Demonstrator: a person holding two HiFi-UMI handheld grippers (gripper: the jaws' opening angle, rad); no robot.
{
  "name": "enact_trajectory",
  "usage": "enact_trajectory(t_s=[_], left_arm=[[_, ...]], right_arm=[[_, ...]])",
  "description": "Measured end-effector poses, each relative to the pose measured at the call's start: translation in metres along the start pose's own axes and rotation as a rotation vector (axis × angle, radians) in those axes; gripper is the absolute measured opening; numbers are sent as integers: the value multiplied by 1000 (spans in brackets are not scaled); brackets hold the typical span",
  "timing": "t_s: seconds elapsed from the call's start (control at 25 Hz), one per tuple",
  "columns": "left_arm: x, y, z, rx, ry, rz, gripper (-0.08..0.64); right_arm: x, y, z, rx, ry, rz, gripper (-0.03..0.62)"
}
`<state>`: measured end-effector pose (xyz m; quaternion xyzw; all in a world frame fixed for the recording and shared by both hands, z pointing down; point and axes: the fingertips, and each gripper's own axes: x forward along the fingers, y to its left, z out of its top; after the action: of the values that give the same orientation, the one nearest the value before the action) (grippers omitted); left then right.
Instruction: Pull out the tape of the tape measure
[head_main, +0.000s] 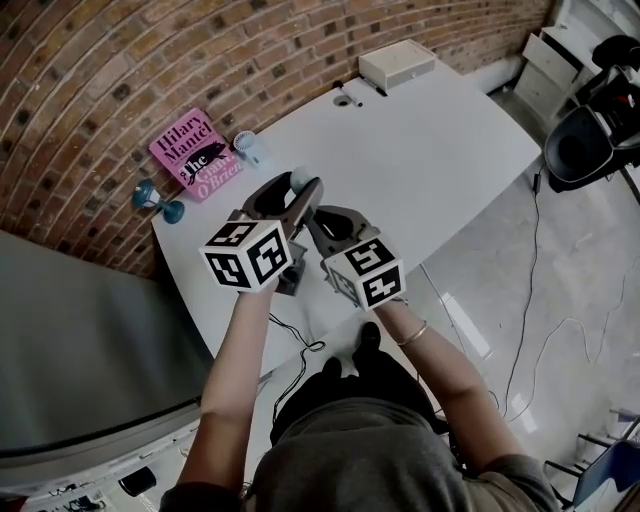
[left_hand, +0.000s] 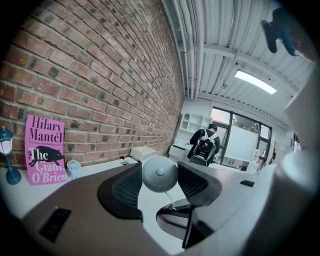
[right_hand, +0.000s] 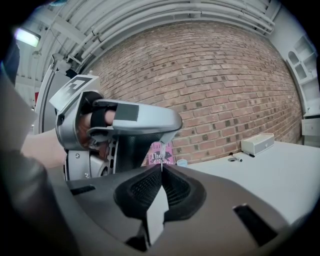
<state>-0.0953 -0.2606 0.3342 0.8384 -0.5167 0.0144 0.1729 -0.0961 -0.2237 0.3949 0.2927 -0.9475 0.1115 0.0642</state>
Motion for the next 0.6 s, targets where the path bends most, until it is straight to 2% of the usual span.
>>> enact_trajectory(t_s=[0.6], left_arm=[[-2,16,6,38,22,39,233]], right_arm=[[-13,-11,-24,-23,60,-31,5]])
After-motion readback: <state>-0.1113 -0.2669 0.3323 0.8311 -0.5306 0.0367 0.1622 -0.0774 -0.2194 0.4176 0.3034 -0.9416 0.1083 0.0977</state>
